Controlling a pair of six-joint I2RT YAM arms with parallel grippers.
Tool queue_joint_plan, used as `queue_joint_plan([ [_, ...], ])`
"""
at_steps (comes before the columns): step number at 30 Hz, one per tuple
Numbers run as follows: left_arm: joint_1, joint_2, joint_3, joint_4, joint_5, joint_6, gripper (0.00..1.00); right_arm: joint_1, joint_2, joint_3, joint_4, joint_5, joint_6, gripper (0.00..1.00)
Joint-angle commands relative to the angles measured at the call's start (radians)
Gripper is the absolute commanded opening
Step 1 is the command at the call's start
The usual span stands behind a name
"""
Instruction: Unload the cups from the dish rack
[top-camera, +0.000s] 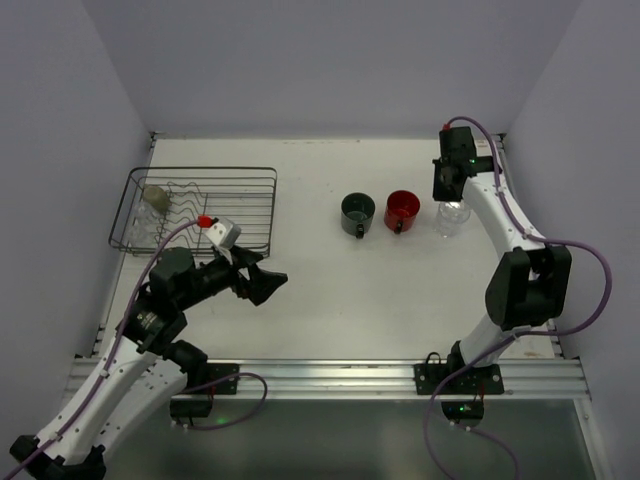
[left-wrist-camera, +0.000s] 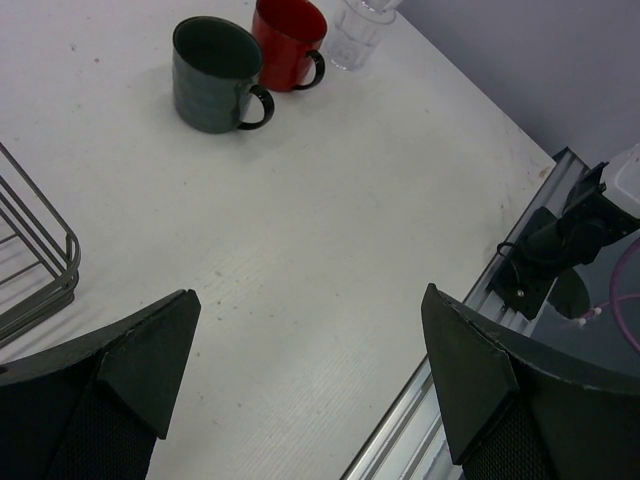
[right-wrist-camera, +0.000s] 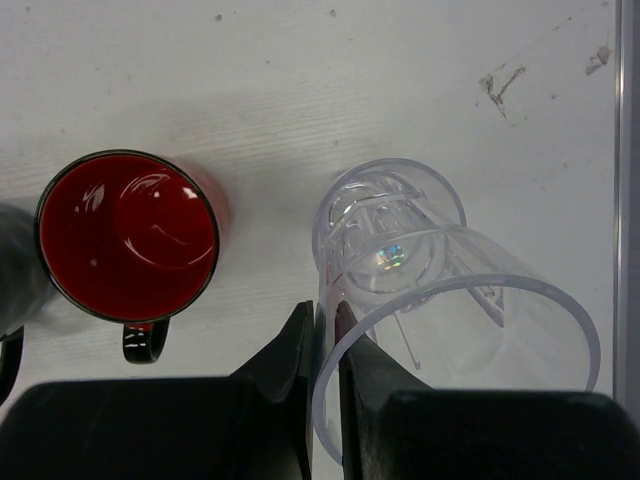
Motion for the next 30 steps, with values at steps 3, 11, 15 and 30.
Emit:
queue_joint_plan([
  [3,-0.016,-0.002,0.01,-0.038,-0.015,0.001,1.0,-0.016,0.006,0.0,0.018,0.02,-0.047,0.0],
  [11,-0.014,0.009,0.01,-0.037,-0.036,0.0,1.0,-0.03,0.048,0.021,0.029,-0.021,-0.053,0.0],
  [15,-0.007,0.014,0.008,-0.037,-0.041,-0.002,1.0,-0.029,0.083,0.017,0.04,-0.029,-0.053,0.0],
  [30,0.035,0.087,0.033,-0.024,-0.109,-0.01,1.0,-0.024,-0.073,0.046,0.063,-0.054,0.014,0.66],
])
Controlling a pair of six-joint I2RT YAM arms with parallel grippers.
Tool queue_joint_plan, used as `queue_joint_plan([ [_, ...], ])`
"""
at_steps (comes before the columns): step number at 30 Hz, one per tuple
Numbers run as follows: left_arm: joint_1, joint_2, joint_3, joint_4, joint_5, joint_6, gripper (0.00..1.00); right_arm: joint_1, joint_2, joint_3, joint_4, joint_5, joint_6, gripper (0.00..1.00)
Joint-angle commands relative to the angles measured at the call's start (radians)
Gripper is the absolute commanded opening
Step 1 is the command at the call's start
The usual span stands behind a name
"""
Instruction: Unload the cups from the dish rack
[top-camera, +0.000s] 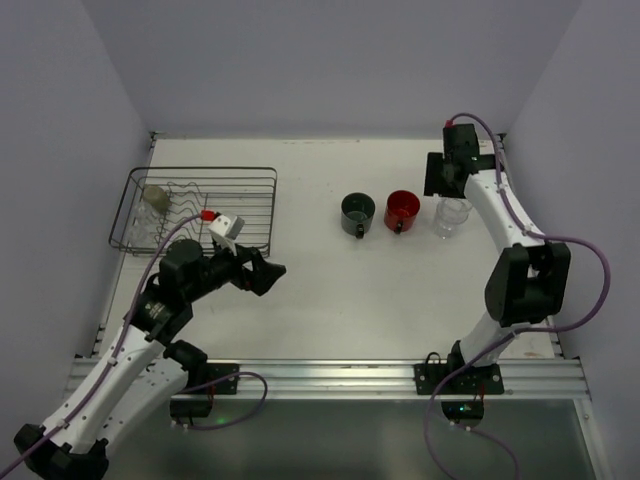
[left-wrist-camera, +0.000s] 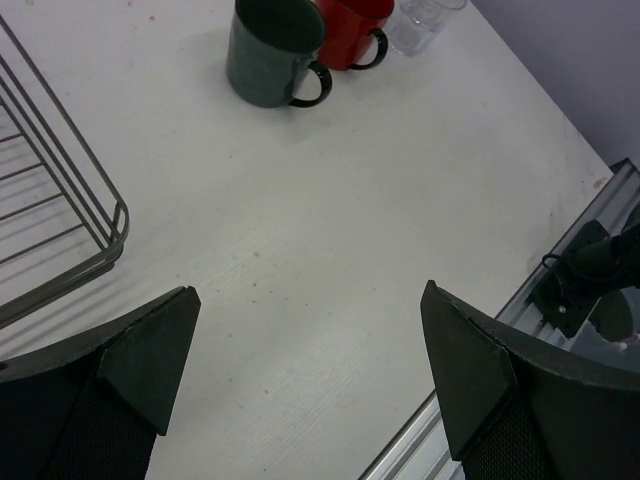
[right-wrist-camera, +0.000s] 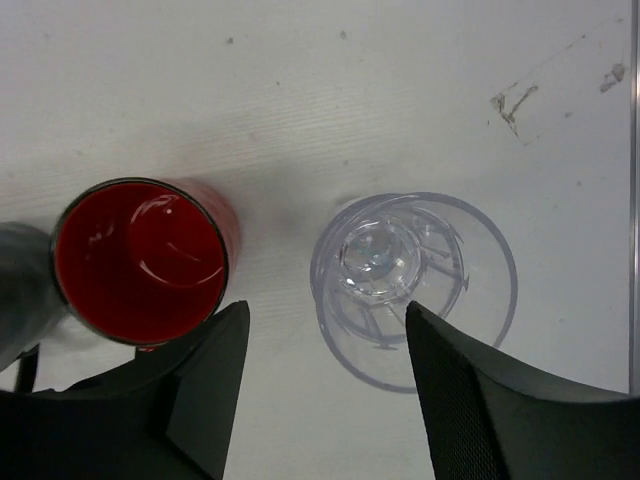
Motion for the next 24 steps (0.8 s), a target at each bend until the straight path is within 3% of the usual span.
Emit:
queue_joint_plan([
  [1,0.01,0.031,0.045,-0.006,-0.076,-0.012,1.0,0.006,-0.179,-0.007,0.057,-0.039,0.041,0.67],
  [4,0.01,0.085,0.077,0.002,-0.197,-0.056,1.0,0.057,-0.376,-0.191,0.221,-0.119,0.109,0.75],
  [8,0.008,0.145,0.139,-0.001,-0.412,-0.119,1.0,0.245,-0.596,-0.463,0.513,-0.244,0.189,0.8],
  [13,0.01,0.232,0.229,0.013,-0.722,-0.171,1.0,0.42,-0.738,-0.685,0.65,-0.335,0.249,0.79],
  [16,0.022,0.309,0.32,0.01,-0.9,-0.168,1.0,0.45,-0.808,-0.787,0.723,-0.435,0.29,0.79],
  [18,0.089,0.361,0.396,-0.004,-0.923,-0.145,1.0,0.46,-0.831,-0.843,0.781,-0.481,0.318,0.78],
  [20,0.225,0.439,0.444,-0.024,-0.865,-0.144,1.0,0.474,-0.86,-0.876,0.813,-0.499,0.333,0.78],
  [24,0.39,0.557,0.538,-0.087,-0.782,-0.136,0.98,0.484,-0.895,-0.913,0.833,-0.528,0.359,0.77],
])
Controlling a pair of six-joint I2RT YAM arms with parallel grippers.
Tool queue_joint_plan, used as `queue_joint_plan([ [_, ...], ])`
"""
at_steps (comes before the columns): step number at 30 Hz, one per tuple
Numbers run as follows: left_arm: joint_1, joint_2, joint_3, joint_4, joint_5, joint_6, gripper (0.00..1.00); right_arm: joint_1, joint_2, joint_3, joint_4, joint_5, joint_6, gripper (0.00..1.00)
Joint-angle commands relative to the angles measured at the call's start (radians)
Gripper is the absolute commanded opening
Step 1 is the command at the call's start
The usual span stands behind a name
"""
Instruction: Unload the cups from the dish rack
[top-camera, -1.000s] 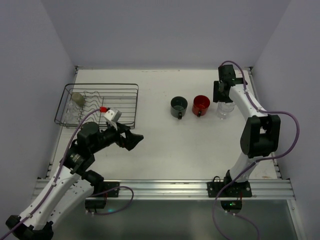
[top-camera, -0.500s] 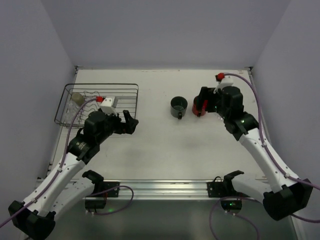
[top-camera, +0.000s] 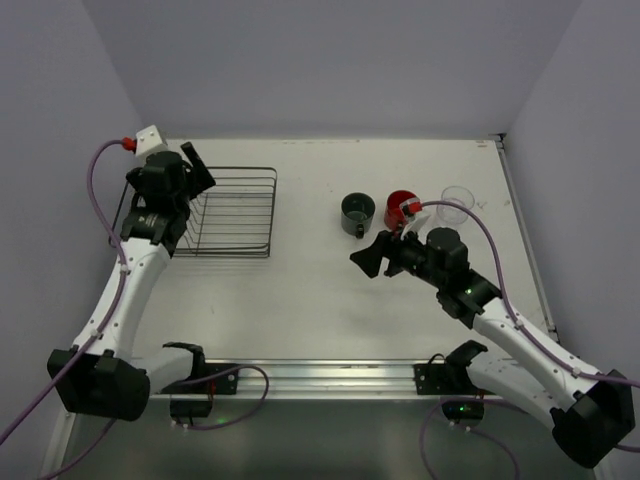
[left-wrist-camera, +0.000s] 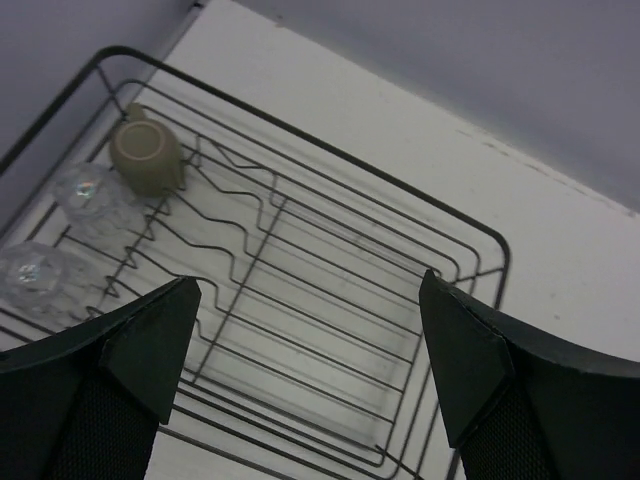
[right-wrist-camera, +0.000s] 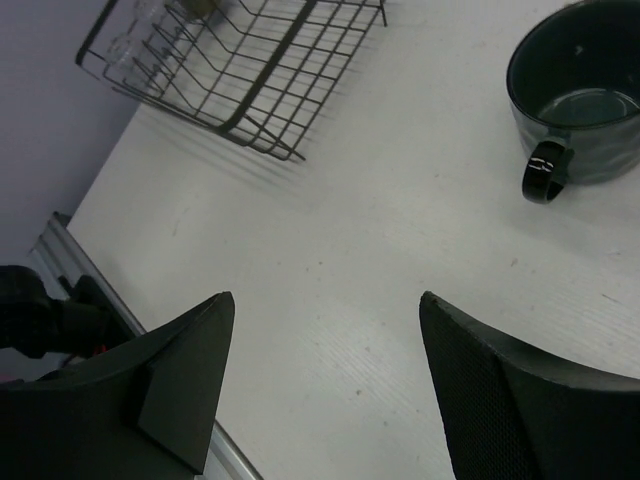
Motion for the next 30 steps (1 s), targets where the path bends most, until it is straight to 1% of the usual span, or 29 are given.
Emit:
queue_joint_plan([
  [1,0.113,0.092,0.1,-0.061,-0.026,0.002,0.98,0.012,-0.052,-0.014,0.145,-0.061,0.052,0.77],
  [3,0.17,0.132,0.128,-0.076,-0.003,0.008,0.98,0.013,-0.07,-0.02,0.15,-0.062,0.056,0.76],
  [4,0.225,0.17,0.142,-0.078,0.015,0.011,0.97,0.013,-0.073,-0.019,0.147,-0.059,0.056,0.76],
  [5,0.253,0.193,0.15,-0.078,0.035,0.01,0.97,0.013,-0.075,-0.02,0.145,-0.058,0.055,0.76],
  [7,0.317,0.251,0.173,-0.084,0.098,0.008,0.95,0.015,-0.081,-0.019,0.136,-0.061,0.053,0.76],
  [9,0.351,0.284,0.18,-0.069,0.145,0.014,0.93,0.015,-0.084,-0.022,0.141,-0.068,0.058,0.76],
  [10,0.369,0.31,0.183,-0.065,0.155,0.019,0.91,0.015,-0.084,-0.022,0.141,-0.073,0.056,0.76],
  [15,0.402,0.361,0.196,-0.044,0.132,0.052,0.89,0.016,-0.076,-0.017,0.135,-0.081,0.061,0.76],
  [22,0.437,0.437,0.18,0.017,0.15,0.108,0.81,0.019,-0.073,-0.017,0.133,-0.084,0.062,0.76],
  [30,0.498,0.476,0.141,0.08,0.208,0.089,0.74,0.024,-0.05,-0.011,0.136,-0.105,0.064,0.75],
])
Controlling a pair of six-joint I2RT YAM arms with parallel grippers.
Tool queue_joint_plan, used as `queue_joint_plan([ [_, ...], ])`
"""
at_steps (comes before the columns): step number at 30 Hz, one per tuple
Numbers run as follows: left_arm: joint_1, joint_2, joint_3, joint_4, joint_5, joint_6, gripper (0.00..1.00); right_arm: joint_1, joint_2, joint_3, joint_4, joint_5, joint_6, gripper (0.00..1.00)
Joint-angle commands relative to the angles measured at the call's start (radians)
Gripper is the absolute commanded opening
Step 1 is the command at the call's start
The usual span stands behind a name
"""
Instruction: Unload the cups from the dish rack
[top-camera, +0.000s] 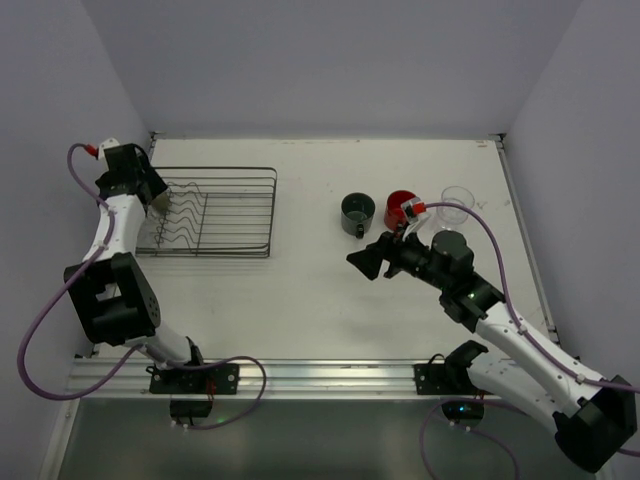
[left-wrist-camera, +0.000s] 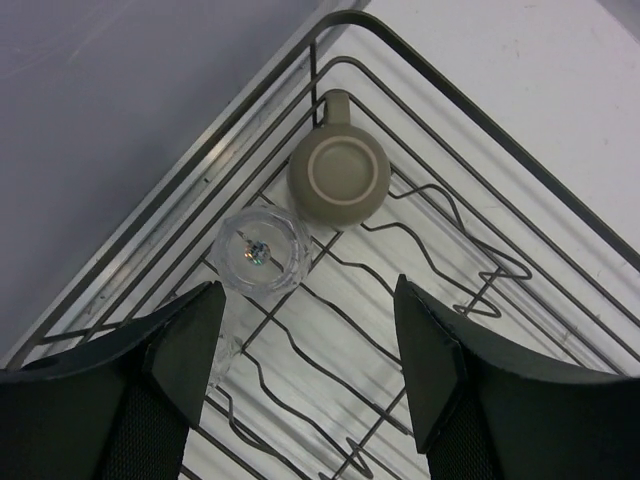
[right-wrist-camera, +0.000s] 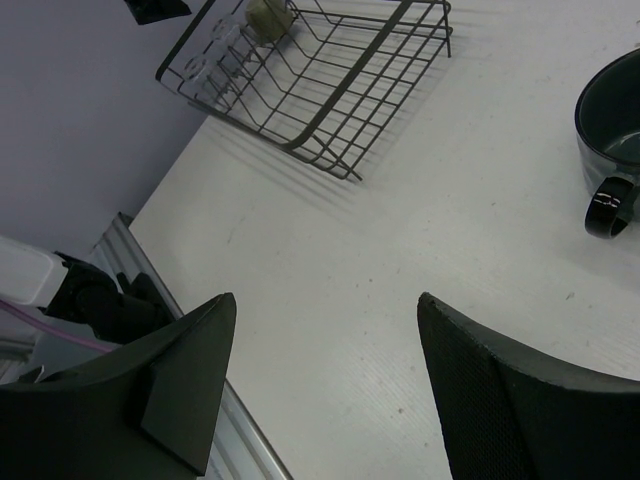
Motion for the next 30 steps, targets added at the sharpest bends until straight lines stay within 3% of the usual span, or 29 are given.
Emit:
queue_joint_plan([
  [1,0.033,0.012,-0.009,0.076,0.033,0.016,0.74,0.009,0.011,0.009,0.044,-0.025,0.009,0.75],
  [30,0.09,0.13,-0.024,0.145,0.033,0.019,0.67,0.031,0.079,0.021,0.055,-0.028,0.001,0.75],
])
